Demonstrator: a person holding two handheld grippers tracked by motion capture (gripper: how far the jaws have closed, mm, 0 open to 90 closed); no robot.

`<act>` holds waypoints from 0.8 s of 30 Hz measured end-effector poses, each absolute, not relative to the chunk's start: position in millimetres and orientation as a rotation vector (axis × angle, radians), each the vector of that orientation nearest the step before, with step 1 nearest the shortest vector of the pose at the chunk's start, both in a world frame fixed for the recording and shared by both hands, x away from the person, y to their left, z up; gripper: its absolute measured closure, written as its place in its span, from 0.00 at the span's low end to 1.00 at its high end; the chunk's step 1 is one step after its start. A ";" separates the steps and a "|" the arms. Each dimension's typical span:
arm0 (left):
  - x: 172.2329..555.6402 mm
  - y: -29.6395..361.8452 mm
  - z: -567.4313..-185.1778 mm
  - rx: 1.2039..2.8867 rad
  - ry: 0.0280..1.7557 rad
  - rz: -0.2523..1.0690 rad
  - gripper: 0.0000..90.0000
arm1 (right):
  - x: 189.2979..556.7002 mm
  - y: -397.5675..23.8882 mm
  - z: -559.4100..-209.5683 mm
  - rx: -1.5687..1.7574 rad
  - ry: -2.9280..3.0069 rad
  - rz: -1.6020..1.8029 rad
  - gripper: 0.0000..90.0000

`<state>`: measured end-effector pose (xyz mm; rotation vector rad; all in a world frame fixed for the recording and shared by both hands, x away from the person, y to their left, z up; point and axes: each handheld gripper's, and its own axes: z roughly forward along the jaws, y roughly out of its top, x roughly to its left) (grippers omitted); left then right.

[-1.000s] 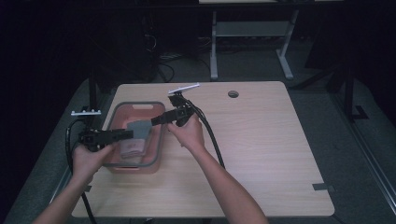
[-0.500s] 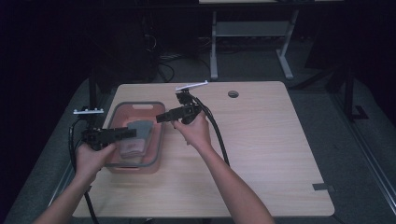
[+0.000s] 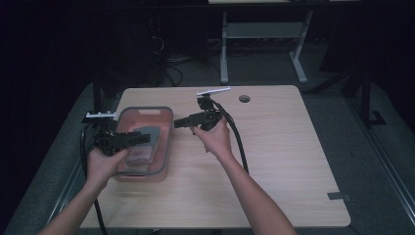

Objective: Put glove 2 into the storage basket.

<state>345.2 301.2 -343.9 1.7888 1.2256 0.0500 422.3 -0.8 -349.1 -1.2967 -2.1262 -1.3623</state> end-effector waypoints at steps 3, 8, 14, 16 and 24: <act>346.2 295.4 -343.0 1.788 1.213 0.045 0.41 | 421.3 -7.2 -348.6 -1.300 -2.123 -1.371 0.54; 347.0 283.9 -340.9 1.808 1.194 0.039 0.41 | 419.1 -18.6 -348.1 -1.310 -2.107 -1.387 0.54; 346.9 270.1 -337.9 1.828 1.169 0.033 0.40 | 415.0 -34.4 -346.6 -1.327 -2.092 -1.400 0.54; 346.6 265.4 -338.0 1.830 1.163 0.029 0.40 | 414.0 -38.6 -345.6 -1.330 -2.100 -1.397 0.54; 348.1 244.4 -338.4 1.851 1.134 0.010 0.39 | 410.3 -60.9 -341.9 -1.349 -2.103 -1.408 0.54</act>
